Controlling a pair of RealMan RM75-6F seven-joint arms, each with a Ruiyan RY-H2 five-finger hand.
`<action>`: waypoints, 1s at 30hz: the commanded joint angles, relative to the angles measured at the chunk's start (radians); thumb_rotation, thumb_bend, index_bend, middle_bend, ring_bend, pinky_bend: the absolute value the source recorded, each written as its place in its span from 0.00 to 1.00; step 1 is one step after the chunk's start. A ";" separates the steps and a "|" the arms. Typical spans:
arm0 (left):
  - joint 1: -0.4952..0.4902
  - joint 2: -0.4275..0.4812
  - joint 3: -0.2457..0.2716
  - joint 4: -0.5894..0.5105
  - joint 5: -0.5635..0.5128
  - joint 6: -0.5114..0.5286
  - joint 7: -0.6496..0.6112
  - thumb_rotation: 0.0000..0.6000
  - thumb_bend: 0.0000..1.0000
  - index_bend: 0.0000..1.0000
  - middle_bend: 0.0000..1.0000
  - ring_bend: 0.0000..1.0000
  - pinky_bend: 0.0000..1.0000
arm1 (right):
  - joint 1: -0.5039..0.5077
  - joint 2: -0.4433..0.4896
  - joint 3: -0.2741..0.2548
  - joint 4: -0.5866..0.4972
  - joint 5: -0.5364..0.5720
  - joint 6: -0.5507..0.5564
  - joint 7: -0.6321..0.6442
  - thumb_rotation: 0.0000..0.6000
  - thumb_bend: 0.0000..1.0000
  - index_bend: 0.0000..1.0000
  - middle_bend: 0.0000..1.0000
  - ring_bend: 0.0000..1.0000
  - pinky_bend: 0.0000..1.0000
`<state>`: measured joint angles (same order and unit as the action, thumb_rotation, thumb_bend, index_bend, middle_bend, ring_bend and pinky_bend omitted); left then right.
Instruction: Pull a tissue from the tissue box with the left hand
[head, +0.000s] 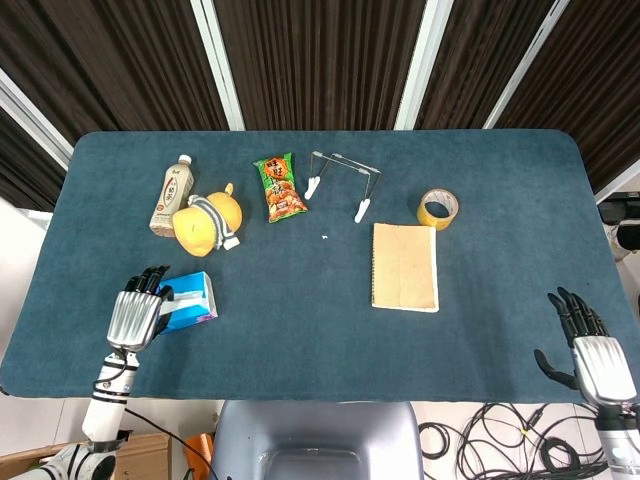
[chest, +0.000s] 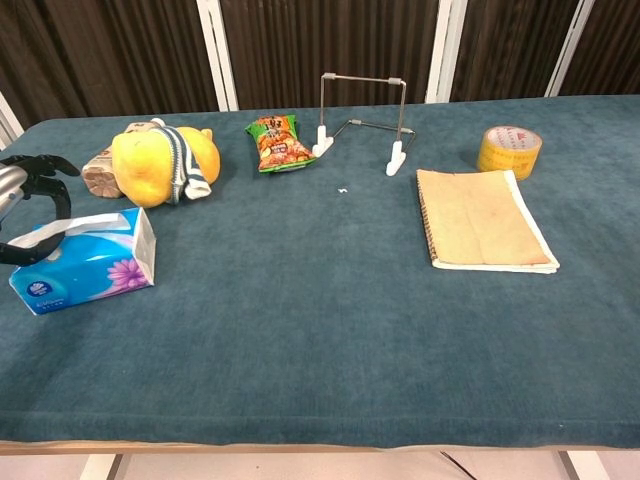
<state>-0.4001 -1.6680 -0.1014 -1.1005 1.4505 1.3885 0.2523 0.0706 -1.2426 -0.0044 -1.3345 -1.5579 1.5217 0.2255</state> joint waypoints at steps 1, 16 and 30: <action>0.001 -0.004 0.001 0.015 0.009 0.007 -0.008 1.00 0.45 0.59 0.21 0.20 0.36 | 0.000 -0.001 0.001 0.000 0.001 -0.005 -0.003 1.00 0.27 0.04 0.00 0.00 0.15; 0.030 0.132 0.011 -0.205 0.081 0.101 0.072 1.00 0.47 0.61 0.22 0.19 0.36 | 0.000 0.001 0.005 -0.007 0.006 -0.030 -0.017 1.00 0.27 0.04 0.00 0.00 0.15; 0.039 0.334 -0.040 -0.492 0.038 0.086 0.198 1.00 0.46 0.61 0.22 0.19 0.36 | 0.003 -0.001 0.007 -0.012 0.012 -0.054 -0.030 1.00 0.27 0.04 0.00 0.00 0.15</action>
<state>-0.3635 -1.3430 -0.1346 -1.5830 1.4877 1.4694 0.4432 0.0732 -1.2433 0.0029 -1.3465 -1.5460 1.4690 0.1959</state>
